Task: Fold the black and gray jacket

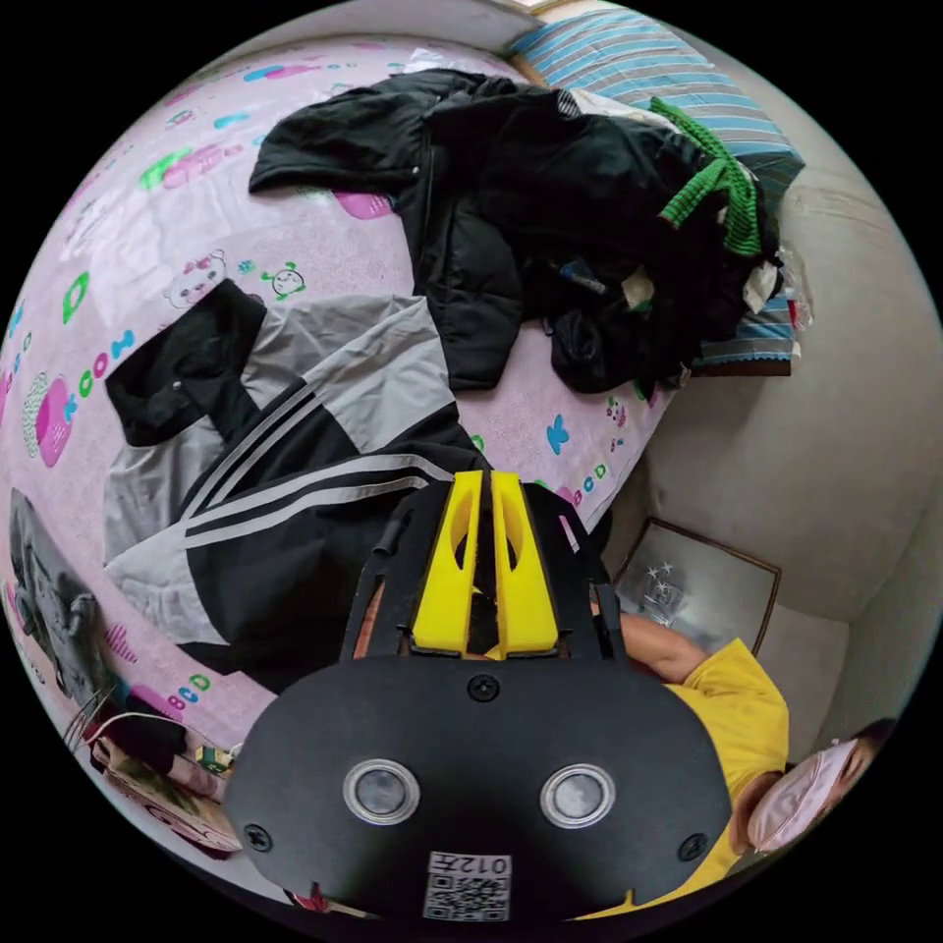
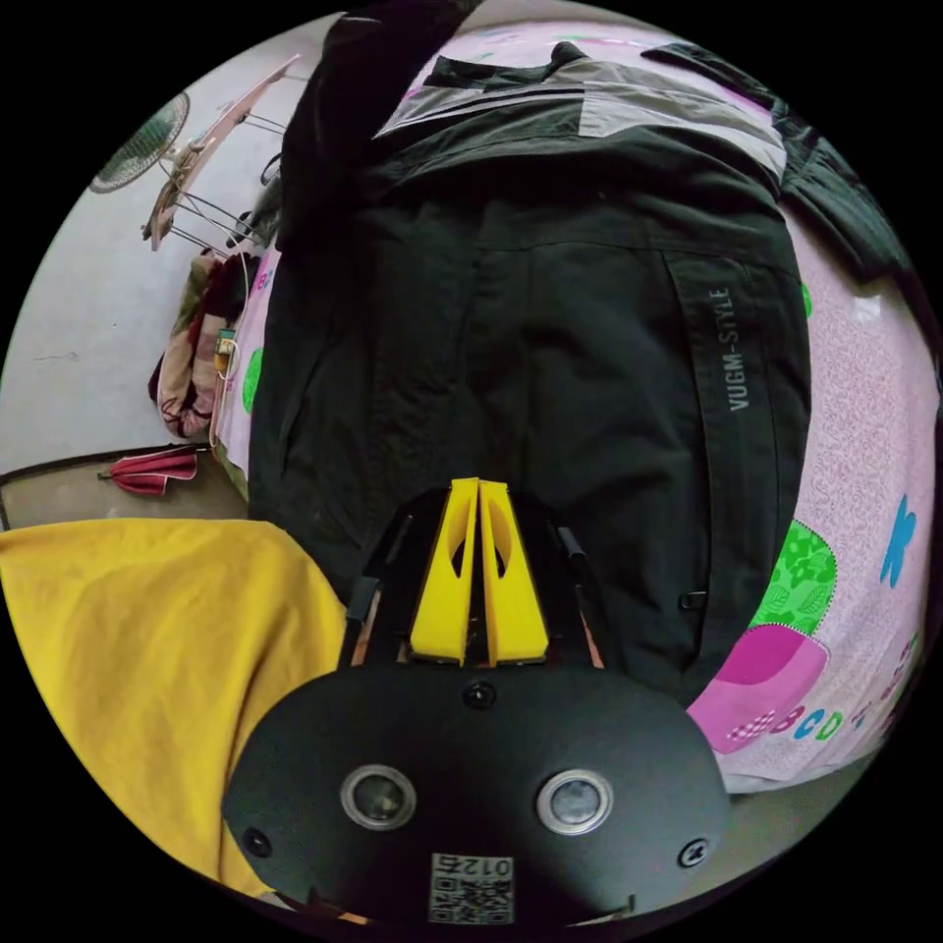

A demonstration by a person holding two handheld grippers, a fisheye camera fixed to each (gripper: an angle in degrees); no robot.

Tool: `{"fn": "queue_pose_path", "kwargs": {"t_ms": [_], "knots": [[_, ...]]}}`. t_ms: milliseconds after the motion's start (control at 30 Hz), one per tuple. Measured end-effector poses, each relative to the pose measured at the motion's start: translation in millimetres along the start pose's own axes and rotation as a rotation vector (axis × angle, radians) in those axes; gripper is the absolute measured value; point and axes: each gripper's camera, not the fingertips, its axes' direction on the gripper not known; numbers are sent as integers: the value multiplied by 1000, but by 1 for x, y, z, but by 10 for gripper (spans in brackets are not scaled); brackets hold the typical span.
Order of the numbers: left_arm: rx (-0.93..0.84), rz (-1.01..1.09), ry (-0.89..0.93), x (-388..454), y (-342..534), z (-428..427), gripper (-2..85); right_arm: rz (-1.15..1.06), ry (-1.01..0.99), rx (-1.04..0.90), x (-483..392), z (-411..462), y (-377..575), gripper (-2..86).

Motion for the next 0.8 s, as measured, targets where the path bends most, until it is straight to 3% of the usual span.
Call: {"fn": "queue_pose_path", "kwargs": {"t_ms": [167, 267, 367, 567, 800], "knots": [[32, -61, 76, -25, -30, 49, 19, 22, -54, 48, 27, -18, 9, 12], [95, 19, 122, -24, -30, 45, 27, 62, -80, 164, 46, -48, 8, 25], [187, 111, 52, -21, -4, 19, 27, 138, -26, 316, 69, -82, 3, 39], [287, 135, -168, -35, 130, 21, 16, 310, -52, 484, 127, -120, -28, 69], [400, -286, -379, -98, 305, 93, 5, 373, 14, 424, 167, -123, -74, 74]]}}
